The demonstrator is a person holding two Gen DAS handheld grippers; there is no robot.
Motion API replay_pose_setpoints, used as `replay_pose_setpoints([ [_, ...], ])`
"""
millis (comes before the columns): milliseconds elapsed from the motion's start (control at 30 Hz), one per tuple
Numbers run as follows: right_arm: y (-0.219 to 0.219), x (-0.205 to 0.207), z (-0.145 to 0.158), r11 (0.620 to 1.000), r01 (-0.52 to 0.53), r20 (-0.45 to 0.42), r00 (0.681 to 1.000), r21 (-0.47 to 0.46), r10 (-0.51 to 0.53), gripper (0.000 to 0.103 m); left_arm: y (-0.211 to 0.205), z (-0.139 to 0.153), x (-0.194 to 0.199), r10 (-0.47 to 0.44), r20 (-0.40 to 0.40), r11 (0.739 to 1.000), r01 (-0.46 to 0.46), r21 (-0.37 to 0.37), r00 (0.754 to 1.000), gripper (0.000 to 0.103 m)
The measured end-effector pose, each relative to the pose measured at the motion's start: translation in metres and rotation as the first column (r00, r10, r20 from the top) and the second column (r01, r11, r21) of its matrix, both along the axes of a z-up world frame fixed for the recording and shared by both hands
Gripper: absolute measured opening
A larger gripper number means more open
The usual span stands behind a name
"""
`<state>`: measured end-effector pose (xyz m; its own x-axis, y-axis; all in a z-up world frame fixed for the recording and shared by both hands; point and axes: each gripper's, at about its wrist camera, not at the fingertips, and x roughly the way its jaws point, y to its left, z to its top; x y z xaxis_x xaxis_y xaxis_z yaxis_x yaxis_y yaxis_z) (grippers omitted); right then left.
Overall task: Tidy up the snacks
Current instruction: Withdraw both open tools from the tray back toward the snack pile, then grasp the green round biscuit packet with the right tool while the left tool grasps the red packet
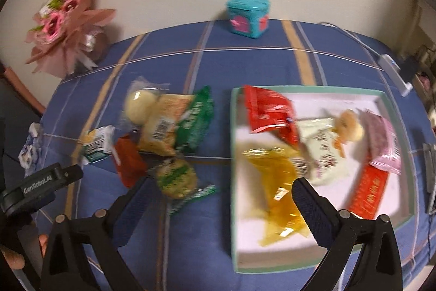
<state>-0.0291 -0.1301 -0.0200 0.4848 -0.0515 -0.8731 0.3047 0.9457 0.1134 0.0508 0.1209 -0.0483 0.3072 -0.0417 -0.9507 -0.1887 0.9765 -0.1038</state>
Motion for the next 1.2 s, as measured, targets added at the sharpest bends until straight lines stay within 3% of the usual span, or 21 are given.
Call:
replay_pose_setpoints([
  [300,0.031,0.022,-0.026,0.993,-0.103,-0.021,0.994,0.059,0.104,0.103,0.009,-0.018,0.013,0.017,-0.043,1.000,-0.018,-0.020,0.999,0.096],
  [467,0.036,0.031,-0.040,0.990,-0.134,-0.040,0.990,0.045,0.136,0.103,0.001,-0.028,0.022,0.001,-0.063,0.999,-0.004,-0.042,0.998,0.096],
  [700,0.040,0.044,-0.050,0.986,-0.165,-0.045,0.985,0.017,0.165,0.088,-0.017,-0.030,0.033,-0.044,-0.047,0.994,0.039,-0.099,0.998,0.096],
  [1000,0.039,0.052,-0.078,0.985,-0.171,-0.119,0.978,0.029,0.173,0.083,-0.051,-0.040,0.048,-0.138,-0.036,0.978,0.130,-0.165,0.990,0.096],
  [1200,0.045,0.053,-0.081,0.981,-0.193,-0.134,0.973,-0.021,0.189,0.079,-0.069,-0.057,0.058,-0.176,-0.069,0.973,0.162,-0.167,0.982,0.096],
])
